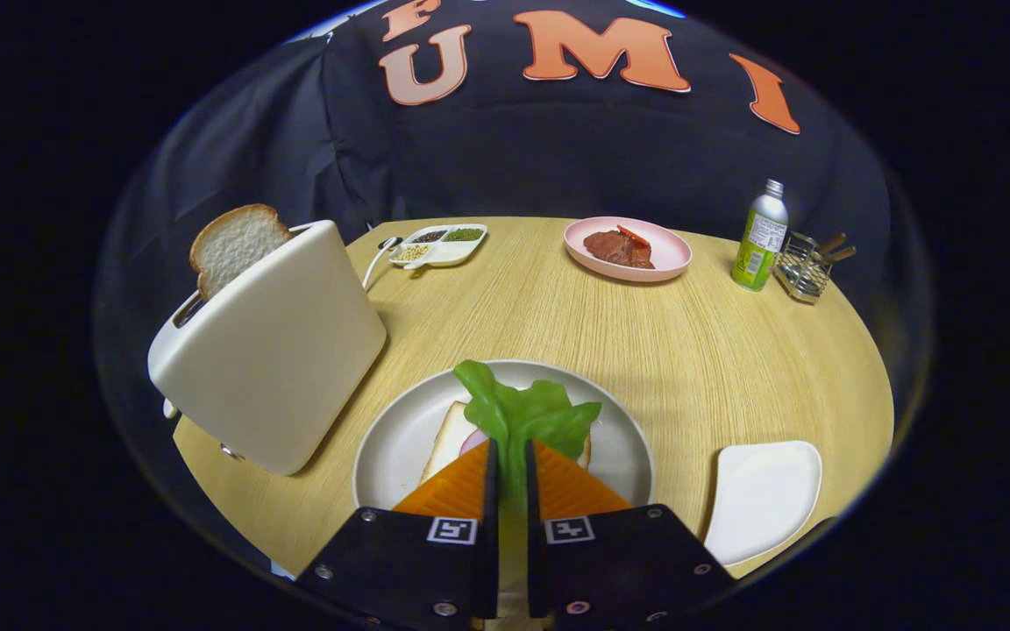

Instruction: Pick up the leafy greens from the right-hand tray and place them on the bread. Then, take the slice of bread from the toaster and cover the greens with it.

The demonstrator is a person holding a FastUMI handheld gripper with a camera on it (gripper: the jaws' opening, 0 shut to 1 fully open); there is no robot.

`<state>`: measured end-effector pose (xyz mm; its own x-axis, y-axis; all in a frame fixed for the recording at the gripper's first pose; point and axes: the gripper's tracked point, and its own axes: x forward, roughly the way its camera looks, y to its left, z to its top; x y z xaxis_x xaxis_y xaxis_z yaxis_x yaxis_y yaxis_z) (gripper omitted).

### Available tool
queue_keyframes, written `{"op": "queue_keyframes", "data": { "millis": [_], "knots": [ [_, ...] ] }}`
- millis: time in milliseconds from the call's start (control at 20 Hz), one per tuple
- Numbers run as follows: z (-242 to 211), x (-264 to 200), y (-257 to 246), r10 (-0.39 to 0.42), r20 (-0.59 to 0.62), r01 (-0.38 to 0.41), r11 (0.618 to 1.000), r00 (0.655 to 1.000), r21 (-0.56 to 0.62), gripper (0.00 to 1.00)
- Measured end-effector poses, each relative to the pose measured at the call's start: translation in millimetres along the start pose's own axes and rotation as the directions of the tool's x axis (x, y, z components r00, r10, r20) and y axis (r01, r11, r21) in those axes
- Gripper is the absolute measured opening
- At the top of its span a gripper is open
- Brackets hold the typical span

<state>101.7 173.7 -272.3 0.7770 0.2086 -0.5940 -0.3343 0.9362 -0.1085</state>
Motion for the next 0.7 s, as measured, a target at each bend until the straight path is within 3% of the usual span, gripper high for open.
{"op": "queue_keyframes", "data": {
  "millis": [50,200,300,350,400,450,550,700],
  "knots": [
    [-1,0,-1,-0.007,-0.008,0.007,1.000,1.000,0.005,0.22],
    [0,-1,-3,-0.024,-0.008,0.024,1.000,1.000,0.019,0.30],
    [2,-4,-4,-0.038,-0.004,0.038,0.999,0.999,0.018,0.45],
    [3,-5,-6,-0.052,-0.001,0.052,0.998,0.999,0.018,0.59],
    [5,-8,-5,-0.057,0.005,0.057,0.998,0.998,0.022,0.64],
    [8,-11,-6,-0.070,0.011,0.070,0.997,0.997,0.030,0.78],
    [16,-20,-5,-0.086,0.026,0.084,0.995,0.996,0.058,0.91],
    [38,-41,3,-0.109,0.060,0.103,0.990,0.992,0.091,0.98]
  ]
}}
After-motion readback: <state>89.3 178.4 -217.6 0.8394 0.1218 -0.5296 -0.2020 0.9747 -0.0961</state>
